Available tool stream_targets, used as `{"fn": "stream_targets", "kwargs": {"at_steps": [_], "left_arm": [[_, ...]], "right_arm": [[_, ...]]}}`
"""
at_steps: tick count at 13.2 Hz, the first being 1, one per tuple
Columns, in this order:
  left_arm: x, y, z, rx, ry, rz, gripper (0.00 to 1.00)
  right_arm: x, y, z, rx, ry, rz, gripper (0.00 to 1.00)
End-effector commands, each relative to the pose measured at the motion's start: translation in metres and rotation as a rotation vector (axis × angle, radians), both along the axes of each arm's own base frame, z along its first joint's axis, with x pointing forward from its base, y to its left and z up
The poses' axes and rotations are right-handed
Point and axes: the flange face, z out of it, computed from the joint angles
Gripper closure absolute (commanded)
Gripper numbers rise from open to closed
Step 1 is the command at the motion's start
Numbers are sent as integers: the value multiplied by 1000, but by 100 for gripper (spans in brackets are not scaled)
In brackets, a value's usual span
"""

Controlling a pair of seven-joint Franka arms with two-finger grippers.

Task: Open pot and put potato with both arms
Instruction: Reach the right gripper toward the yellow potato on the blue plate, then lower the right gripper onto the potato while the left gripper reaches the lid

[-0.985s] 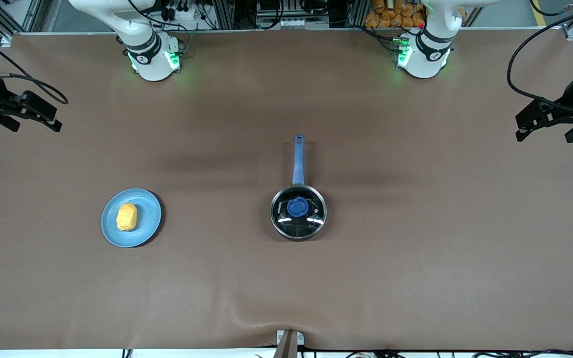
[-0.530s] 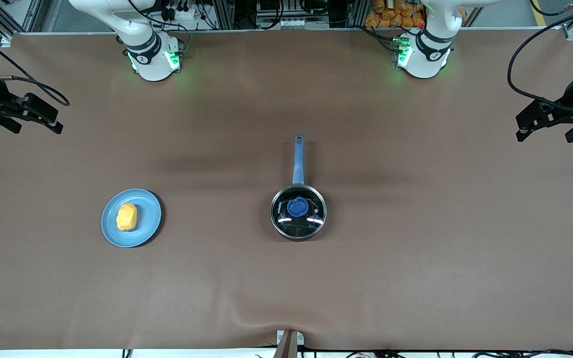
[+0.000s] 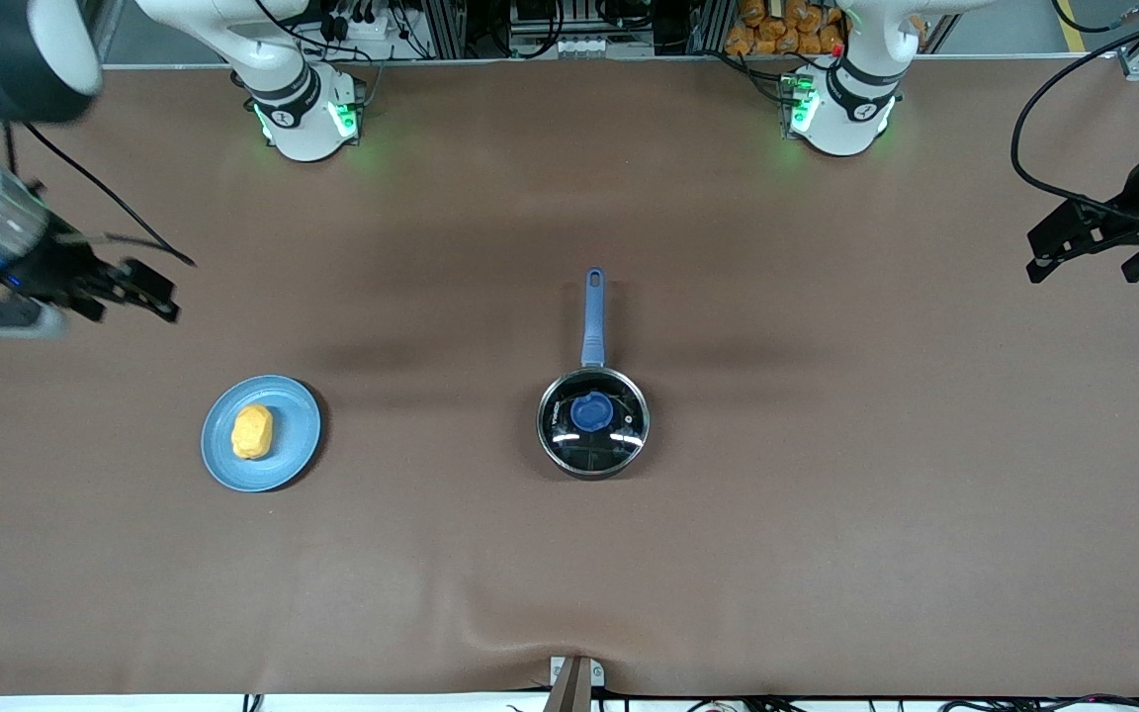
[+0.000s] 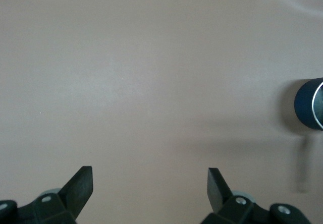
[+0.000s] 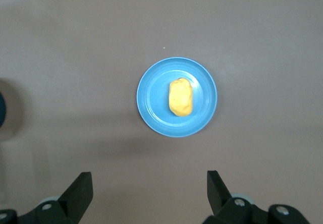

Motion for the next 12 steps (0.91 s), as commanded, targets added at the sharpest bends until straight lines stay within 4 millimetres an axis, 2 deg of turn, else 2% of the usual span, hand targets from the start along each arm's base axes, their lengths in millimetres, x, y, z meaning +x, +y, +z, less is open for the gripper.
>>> {"fn": "stream_targets", "kwargs": {"at_steps": [1,2,5,6,8,9,10,12], "left_arm": [[3,2,5,-20,5,14,0],[3,-2,4,-20,6,4,0],[8,-10,-2,-64,20,6,0],[11,-19,-9,-87,34,33,0],[17,-63,-19,-97,53,40,0],[26,-92,-27,-99,67,40,0],[31,-126,-32,-110,75,63,0],[36,-188,-66,-93,119,117,0]], "right_arm": [[30,11,-60,-2,29,6,0],[39,13,-83,-6,32,14,0],[58,37,-148,-30,30,57,0],[64,39,-170,-34,21,75,0],[75,30,-213,-51,-10,119,0],[77,28,-228,-56,-16,121,0],[79,18,-240,-58,-21,108,0],[82,2,-255,-61,-25,83,0]]}}
